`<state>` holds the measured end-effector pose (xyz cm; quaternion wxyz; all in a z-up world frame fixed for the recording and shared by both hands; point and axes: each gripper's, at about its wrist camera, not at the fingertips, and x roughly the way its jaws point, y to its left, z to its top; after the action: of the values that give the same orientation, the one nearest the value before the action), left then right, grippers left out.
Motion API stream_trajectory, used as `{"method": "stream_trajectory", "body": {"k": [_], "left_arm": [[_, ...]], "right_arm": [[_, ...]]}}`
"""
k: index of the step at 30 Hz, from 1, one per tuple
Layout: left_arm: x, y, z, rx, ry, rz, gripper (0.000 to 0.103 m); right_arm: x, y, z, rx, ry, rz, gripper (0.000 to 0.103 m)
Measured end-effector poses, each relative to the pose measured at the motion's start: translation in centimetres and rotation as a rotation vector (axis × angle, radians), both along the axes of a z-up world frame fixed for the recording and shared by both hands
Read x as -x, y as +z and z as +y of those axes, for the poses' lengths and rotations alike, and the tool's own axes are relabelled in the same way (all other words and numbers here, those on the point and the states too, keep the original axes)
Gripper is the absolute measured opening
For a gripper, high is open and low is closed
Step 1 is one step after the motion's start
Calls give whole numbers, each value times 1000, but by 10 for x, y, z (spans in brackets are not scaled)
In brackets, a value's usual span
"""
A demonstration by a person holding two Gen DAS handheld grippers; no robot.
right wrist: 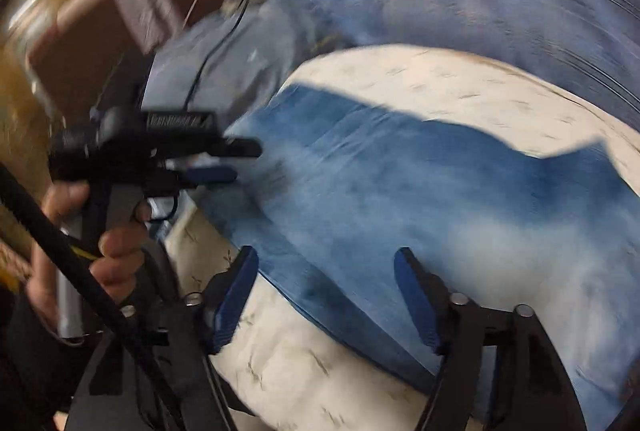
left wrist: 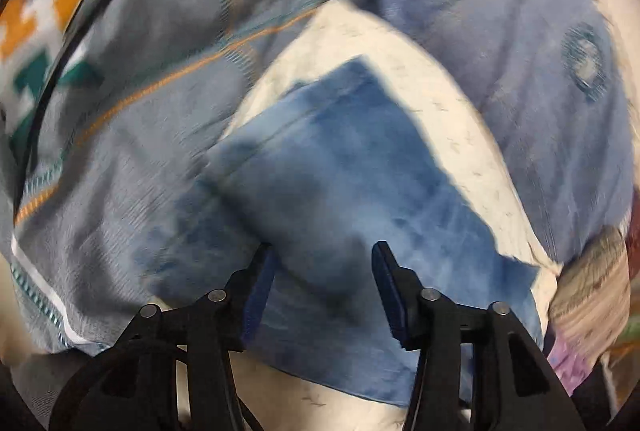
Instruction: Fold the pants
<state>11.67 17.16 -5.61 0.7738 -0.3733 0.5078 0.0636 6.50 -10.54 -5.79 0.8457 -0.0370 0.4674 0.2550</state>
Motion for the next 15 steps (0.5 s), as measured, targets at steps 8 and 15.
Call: {"method": "stream_trajectory", "body": {"k": [8, 15], "left_arm": [[-1, -2, 0, 39, 57, -28, 40], [2, 2, 7, 9, 59, -121, 4]], "right_arm": [[-11, -40, 47, 183, 65, -9, 49], [-13, -35, 48, 189, 36, -18, 3]]}}
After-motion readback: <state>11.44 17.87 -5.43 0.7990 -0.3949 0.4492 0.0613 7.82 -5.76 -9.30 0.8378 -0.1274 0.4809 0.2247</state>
